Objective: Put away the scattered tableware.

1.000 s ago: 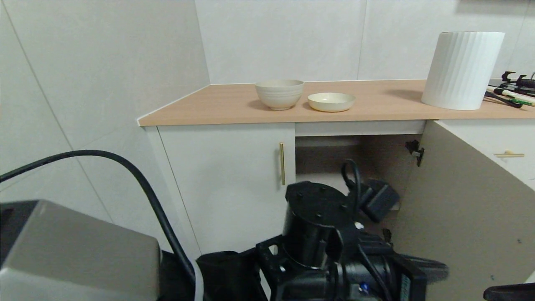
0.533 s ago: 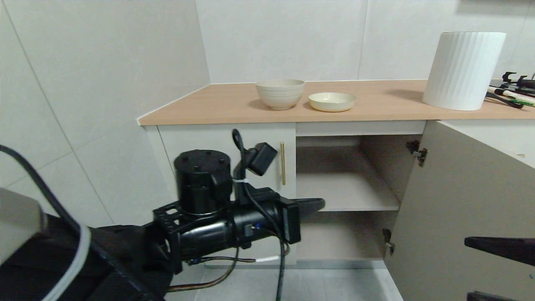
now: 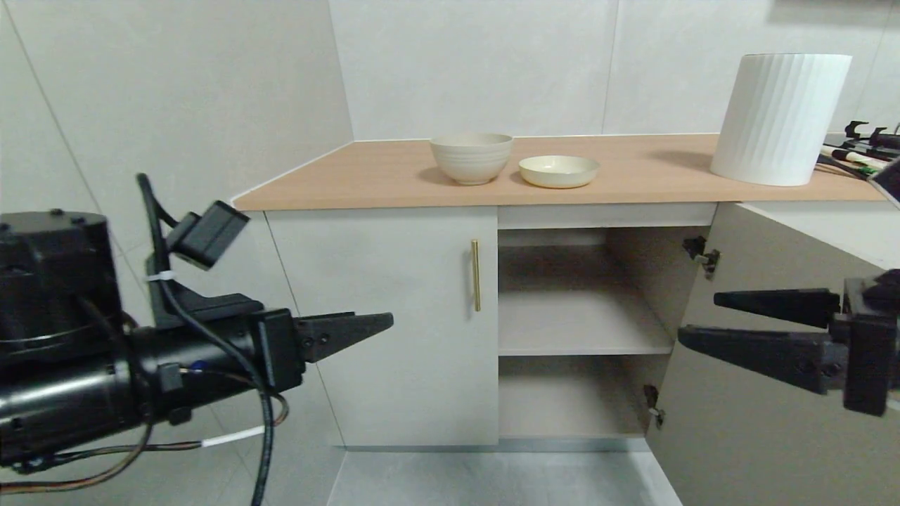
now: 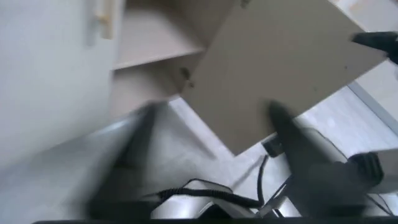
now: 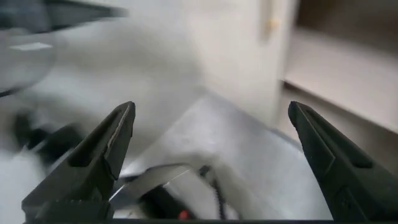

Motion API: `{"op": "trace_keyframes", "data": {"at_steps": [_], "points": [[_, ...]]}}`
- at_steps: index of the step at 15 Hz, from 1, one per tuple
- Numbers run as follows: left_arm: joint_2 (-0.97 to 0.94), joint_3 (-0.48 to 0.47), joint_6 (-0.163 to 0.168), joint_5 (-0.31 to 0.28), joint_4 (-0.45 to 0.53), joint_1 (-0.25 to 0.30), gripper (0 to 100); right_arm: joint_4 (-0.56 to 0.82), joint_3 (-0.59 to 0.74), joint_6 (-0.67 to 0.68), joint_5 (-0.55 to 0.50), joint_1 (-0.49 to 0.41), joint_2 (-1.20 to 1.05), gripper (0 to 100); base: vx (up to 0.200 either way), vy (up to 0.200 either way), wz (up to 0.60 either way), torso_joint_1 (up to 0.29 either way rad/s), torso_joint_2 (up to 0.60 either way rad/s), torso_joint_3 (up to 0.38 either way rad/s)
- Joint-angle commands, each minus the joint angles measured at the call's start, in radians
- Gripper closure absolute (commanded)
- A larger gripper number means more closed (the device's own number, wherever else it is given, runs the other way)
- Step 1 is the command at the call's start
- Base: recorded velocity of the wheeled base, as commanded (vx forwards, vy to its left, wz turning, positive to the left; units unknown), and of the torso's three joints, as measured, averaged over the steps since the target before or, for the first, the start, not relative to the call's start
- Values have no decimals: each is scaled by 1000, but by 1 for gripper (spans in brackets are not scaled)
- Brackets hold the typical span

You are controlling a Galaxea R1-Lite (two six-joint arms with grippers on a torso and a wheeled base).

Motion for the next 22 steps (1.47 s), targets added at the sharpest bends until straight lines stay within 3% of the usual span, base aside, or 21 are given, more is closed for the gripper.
{"op": "trace_keyframes", "data": {"at_steps": [1, 3, 5, 12, 22], "points": [[-159, -52, 5, -1, 94, 67, 0, 33, -78, 1, -54, -8, 115, 0, 0, 0, 0, 0, 0, 0], [-191, -64, 34, 2, 175, 139, 0, 86, -124, 17, -124, -8, 147, 0, 0, 0, 0, 0, 0, 0], [-190, -71, 43, 2, 172, 139, 0, 86, -135, 100, -141, -8, 148, 0, 0, 0, 0, 0, 0, 0], [-190, -78, 46, 1, 166, 139, 0, 213, -147, 105, -152, -5, 29, 0, 0, 0, 0, 0, 0, 0], [-170, -83, 46, 1, 161, 139, 0, 208, -110, 97, -136, -7, 4, 0, 200, 0, 0, 3, 1, 0]]}}
